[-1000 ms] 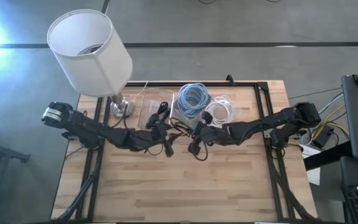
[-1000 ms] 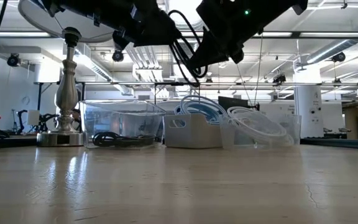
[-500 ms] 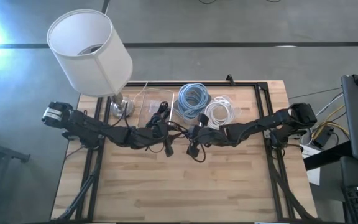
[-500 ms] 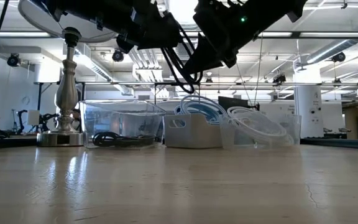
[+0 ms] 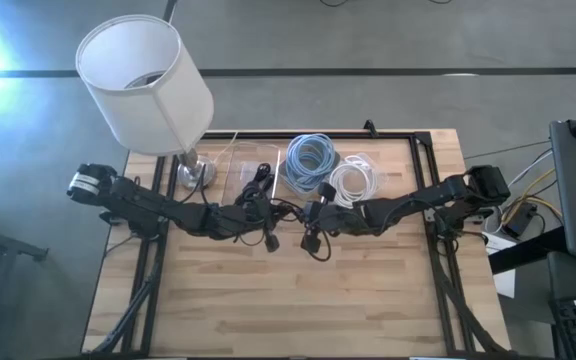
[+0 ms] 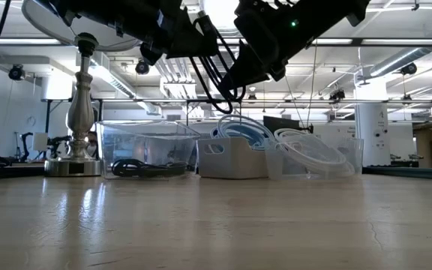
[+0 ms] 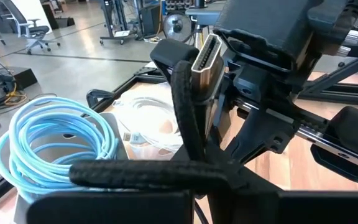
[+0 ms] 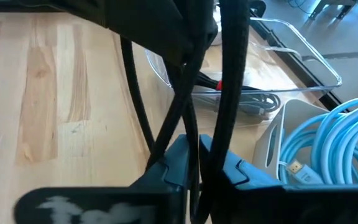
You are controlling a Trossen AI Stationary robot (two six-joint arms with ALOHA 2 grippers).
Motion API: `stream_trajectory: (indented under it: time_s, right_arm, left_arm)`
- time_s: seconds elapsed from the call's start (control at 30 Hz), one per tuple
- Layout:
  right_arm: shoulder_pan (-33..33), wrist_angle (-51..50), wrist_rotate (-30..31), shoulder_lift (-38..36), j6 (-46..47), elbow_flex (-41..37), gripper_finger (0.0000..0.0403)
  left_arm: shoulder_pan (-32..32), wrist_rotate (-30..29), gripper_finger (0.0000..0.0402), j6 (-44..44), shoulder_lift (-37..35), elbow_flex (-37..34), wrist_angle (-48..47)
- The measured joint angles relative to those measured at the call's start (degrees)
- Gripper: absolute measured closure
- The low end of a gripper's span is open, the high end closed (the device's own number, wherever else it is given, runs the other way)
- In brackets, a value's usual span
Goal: Sort HDMI cables
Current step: Put the black HDMI cable into the left transparent bin
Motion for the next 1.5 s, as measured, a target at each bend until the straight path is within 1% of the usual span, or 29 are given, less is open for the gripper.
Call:
stream_trajectory:
  time_s: [0.2, 0.27, 0.37, 0.5, 0.6, 0.7, 0.83, 0.93, 1.0, 1.1, 1.2, 1.27, 1.3, 1.4, 1.5]
  right_arm:
    - [0.0, 0.0, 0.1, 0.0, -0.9, 0.1, 0.0319]
    - [0.0, 0.0, 0.2, 0.0, -1.0, 0.1, 0.0303]
    - [0.0, -0.2, 0.2, 0.0, -2.6, 0.3, 0.0285]
    - [0.0, -1.1, 0.2, -1.1, -5.1, 0.5, 0.0268]
    - [0.0, -3.9, 0.2, -2.7, -5.1, 1.6, 0.0261]
    - [0.0, -9.3, 0.0, -3.8, -3.1, 3.2, 0.0257]
    - [0.1, -17.7, -0.2, -4.3, 0.8, 5.5, 0.0259]
    - [0.0, -23.1, -0.1, -4.4, 3.7, 7.3, 0.0263]
    - [0.0, -25.1, -0.1, -4.4, 4.9, 7.9, 0.0266]
    - [0.0, -25.5, -0.1, -4.3, 6.6, 8.0, 0.0269]
    - [0.0, -25.6, -0.1, -4.3, 7.0, 7.7, 0.0271]
    - [0.0, -25.5, -0.1, -4.3, 7.1, 7.2, 0.027]
    - [0.0, -25.6, -0.1, -4.3, 7.1, 6.9, 0.0269]
    - [0.0, -25.4, 0.0, -4.3, 7.2, 6.3, 0.0265]
    - [0.0, -25.4, 0.0, -4.3, 7.2, 5.7, 0.0262]
  left_arm:
    - [0.0, 0.7, 0.0363, -0.2, 0.0, 0.0, 0.0]
    - [0.0, 0.7, 0.0366, -0.2, 0.0, 0.0, 0.0]
    - [0.0, 0.8, 0.0382, -0.3, 0.0, 0.0, -0.3]
    - [0.0, 0.9, 0.0383, -0.4, 0.0, 0.0, -1.1]
    - [0.0, 0.6, 0.0379, -0.4, -0.1, 0.0, -2.2]
    - [0.0, 0.1, 0.0371, -0.4, -0.1, 0.0, -2.4]
    - [0.0, -1.3, 0.0383, -0.3, -0.5, 0.1, -2.9]
    - [0.1, -2.3, 0.0383, -1.6, -1.9, 1.3, -4.0]
    - [0.5, -2.3, 0.0383, -5.5, -3.2, 3.1, -8.1]
    - [1.1, -3.7, 0.0373, -13.3, -5.0, 7.0, -20.8]
    - [1.6, -9.7, 0.0368, -19.0, -5.4, 10.8, -34.7]
    - [2.3, -13.8, 0.0375, -22.6, -5.4, 13.0, -42.5]
    - [2.9, -14.9, 0.038, -24.7, -5.4, 13.8, -45.7]
    - [5.1, -14.7, 0.039, -30.8, -5.5, 15.5, -52.6]
    - [7.9, -14.4, 0.0386, -33.2, -5.3, 15.6, -55.0]
